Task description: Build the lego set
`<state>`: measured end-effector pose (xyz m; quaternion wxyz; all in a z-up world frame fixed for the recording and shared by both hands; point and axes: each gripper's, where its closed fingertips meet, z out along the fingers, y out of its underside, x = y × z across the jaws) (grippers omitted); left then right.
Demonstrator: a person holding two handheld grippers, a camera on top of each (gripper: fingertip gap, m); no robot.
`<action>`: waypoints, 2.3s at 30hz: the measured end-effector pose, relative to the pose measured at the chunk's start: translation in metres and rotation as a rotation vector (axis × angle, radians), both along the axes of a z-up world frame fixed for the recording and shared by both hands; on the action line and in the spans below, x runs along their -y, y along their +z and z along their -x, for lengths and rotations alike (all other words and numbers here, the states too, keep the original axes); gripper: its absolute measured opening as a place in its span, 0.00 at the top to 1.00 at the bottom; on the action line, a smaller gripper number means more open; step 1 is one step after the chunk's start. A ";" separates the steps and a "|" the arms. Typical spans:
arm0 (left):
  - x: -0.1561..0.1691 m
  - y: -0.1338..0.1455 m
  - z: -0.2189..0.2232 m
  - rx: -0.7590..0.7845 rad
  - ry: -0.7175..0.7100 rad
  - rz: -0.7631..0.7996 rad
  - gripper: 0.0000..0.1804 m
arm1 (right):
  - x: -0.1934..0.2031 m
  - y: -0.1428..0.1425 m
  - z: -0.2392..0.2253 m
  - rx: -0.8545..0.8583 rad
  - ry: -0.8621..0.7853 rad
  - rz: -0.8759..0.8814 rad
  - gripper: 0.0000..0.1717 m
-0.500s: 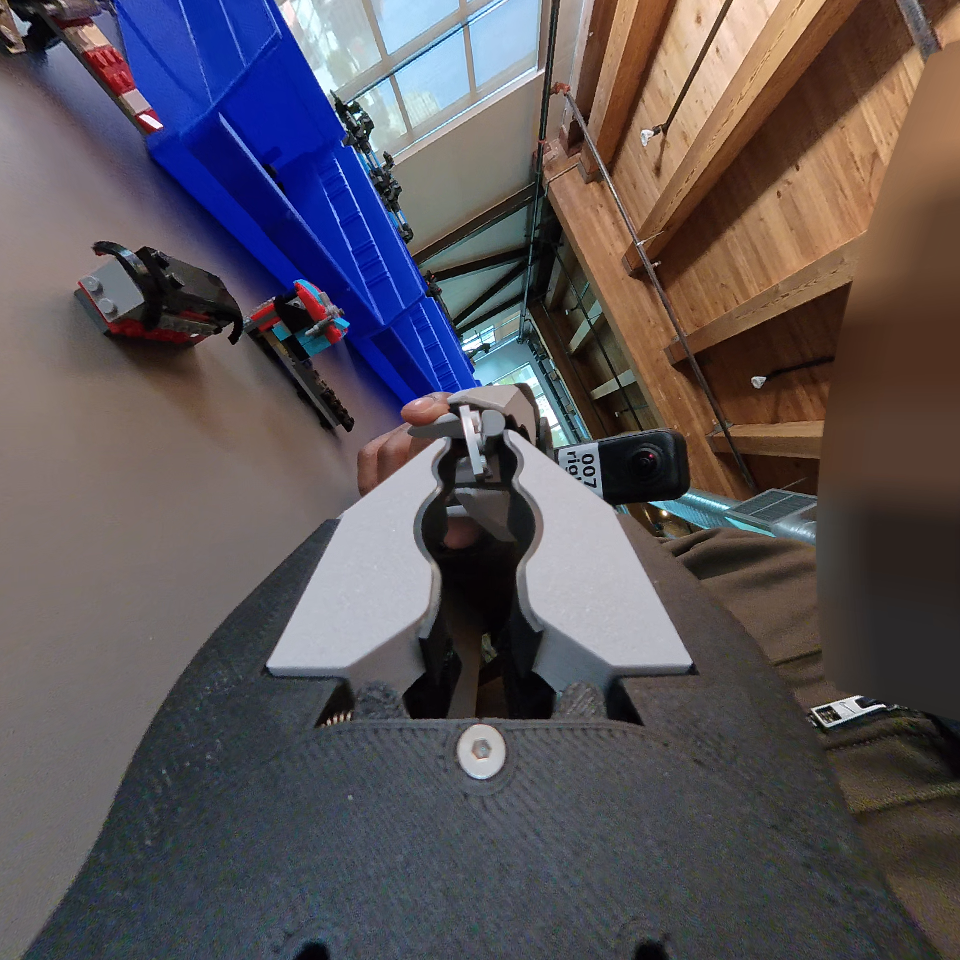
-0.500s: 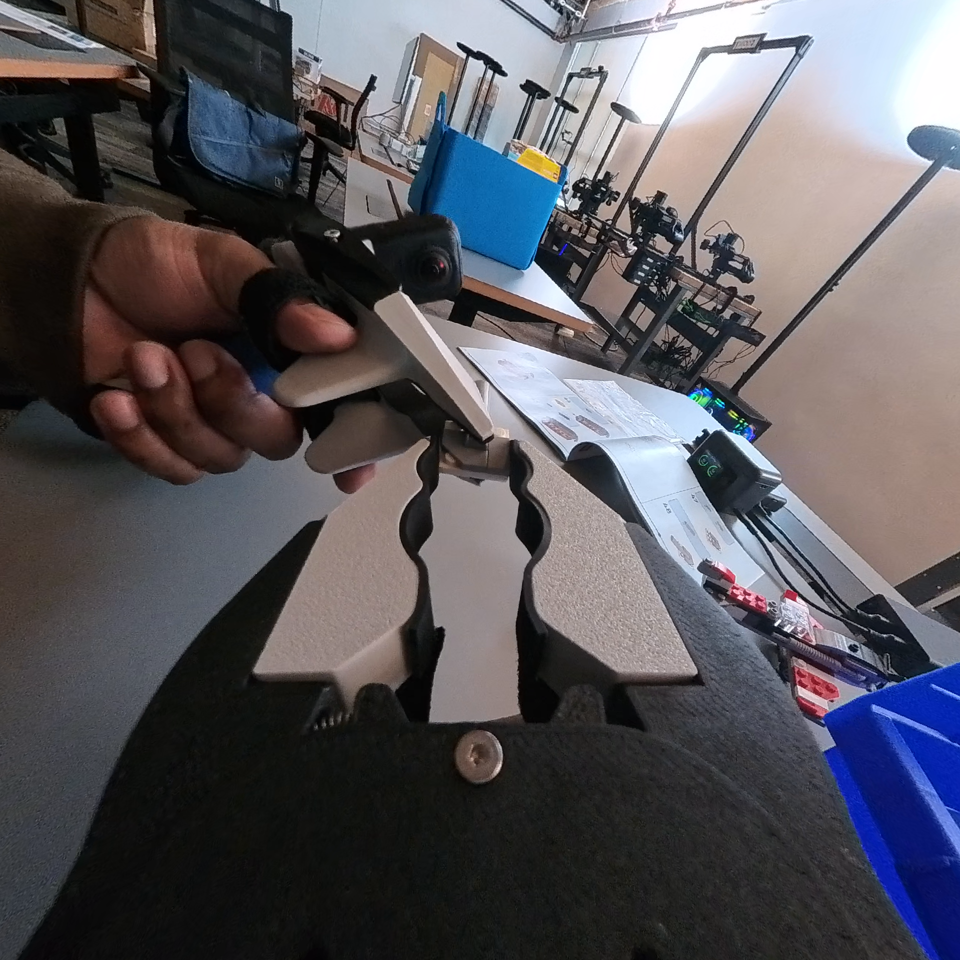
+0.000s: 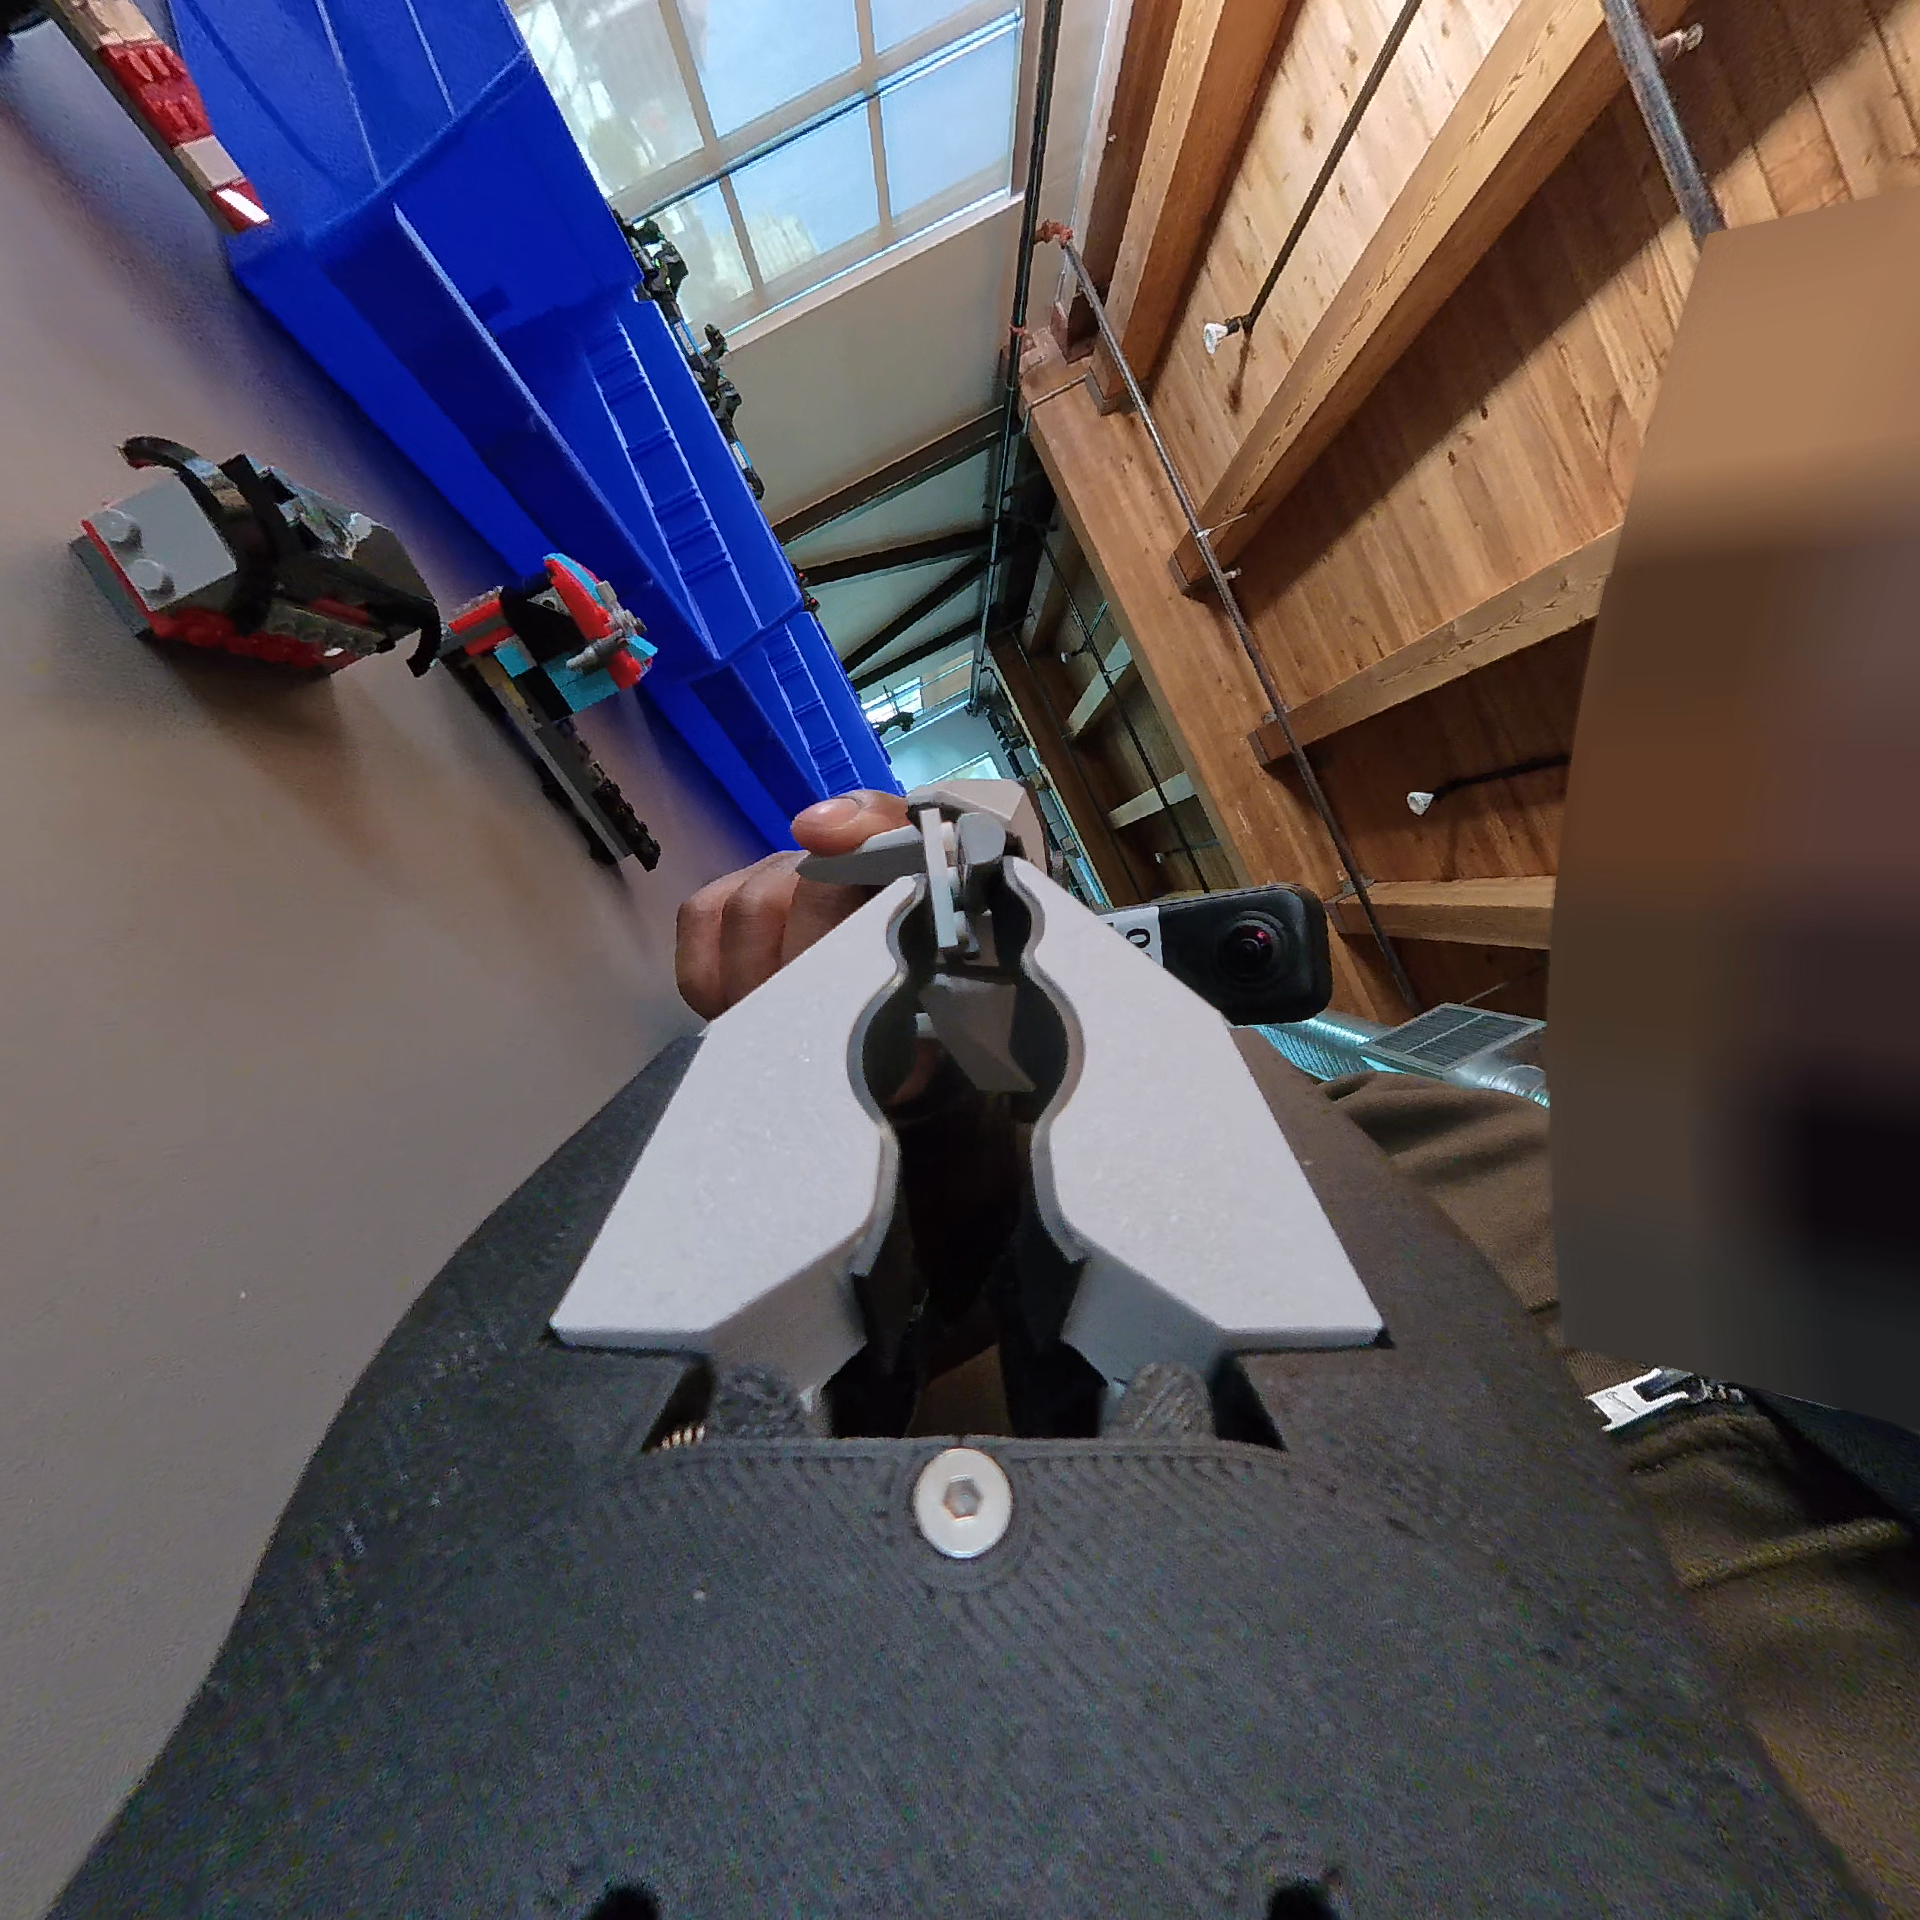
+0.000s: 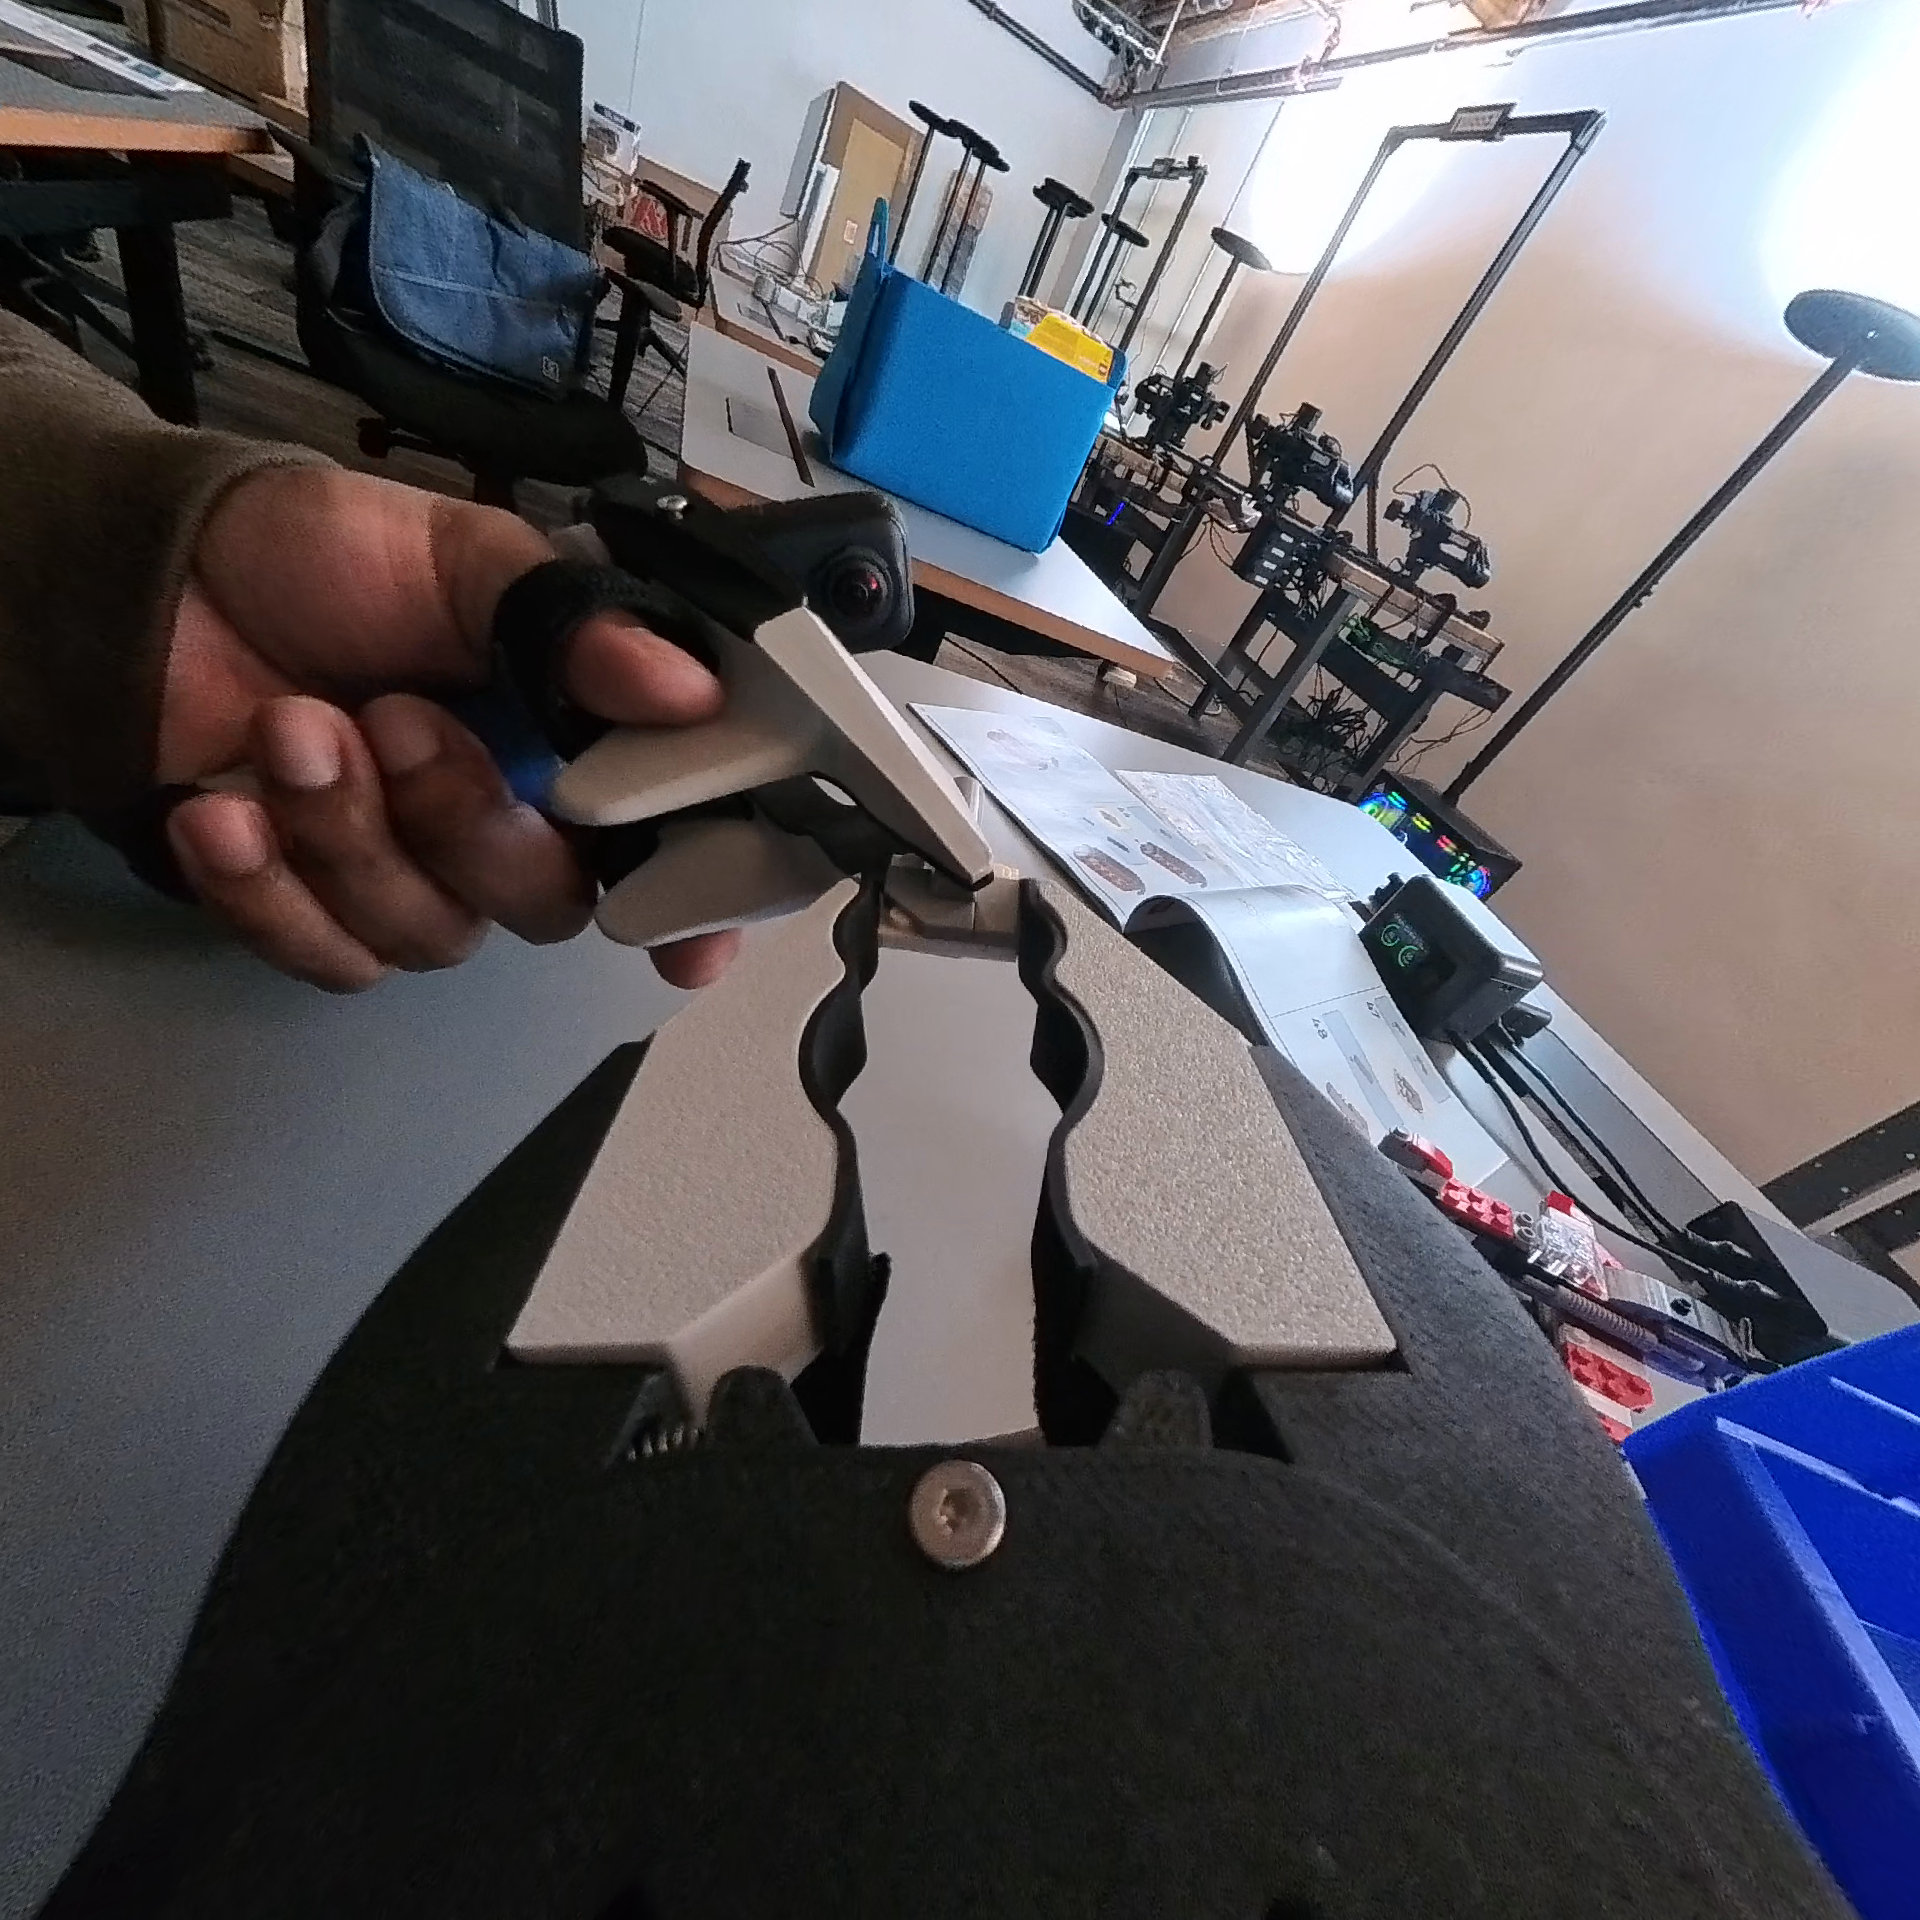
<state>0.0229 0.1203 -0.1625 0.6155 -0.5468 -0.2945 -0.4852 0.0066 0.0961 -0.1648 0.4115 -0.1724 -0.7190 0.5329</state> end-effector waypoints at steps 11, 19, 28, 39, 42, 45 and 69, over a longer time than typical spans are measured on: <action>0.001 0.003 -0.001 0.044 -0.018 -0.060 0.94 | 0.001 0.003 -0.001 -0.010 0.009 0.014 0.84; 0.002 0.010 -0.003 0.067 -0.041 -0.105 0.94 | 0.000 0.008 -0.003 -0.043 0.002 0.012 0.84; 0.004 0.017 0.000 0.104 -0.036 -0.164 0.93 | -0.002 0.015 -0.004 -0.078 -0.006 0.027 0.84; 0.004 0.019 0.001 0.105 -0.016 -0.185 0.94 | -0.002 0.019 -0.006 -0.098 -0.008 0.038 0.84; 0.004 0.020 0.000 0.099 -0.016 -0.197 0.94 | -0.001 0.021 -0.007 -0.106 -0.005 0.043 0.84; 0.005 0.022 -0.001 0.098 -0.014 -0.207 0.94 | -0.001 0.022 -0.008 -0.107 -0.004 0.049 0.84; 0.010 0.034 -0.014 -0.095 -0.054 -0.235 0.92 | -0.002 0.038 -0.020 -0.277 0.000 0.018 0.84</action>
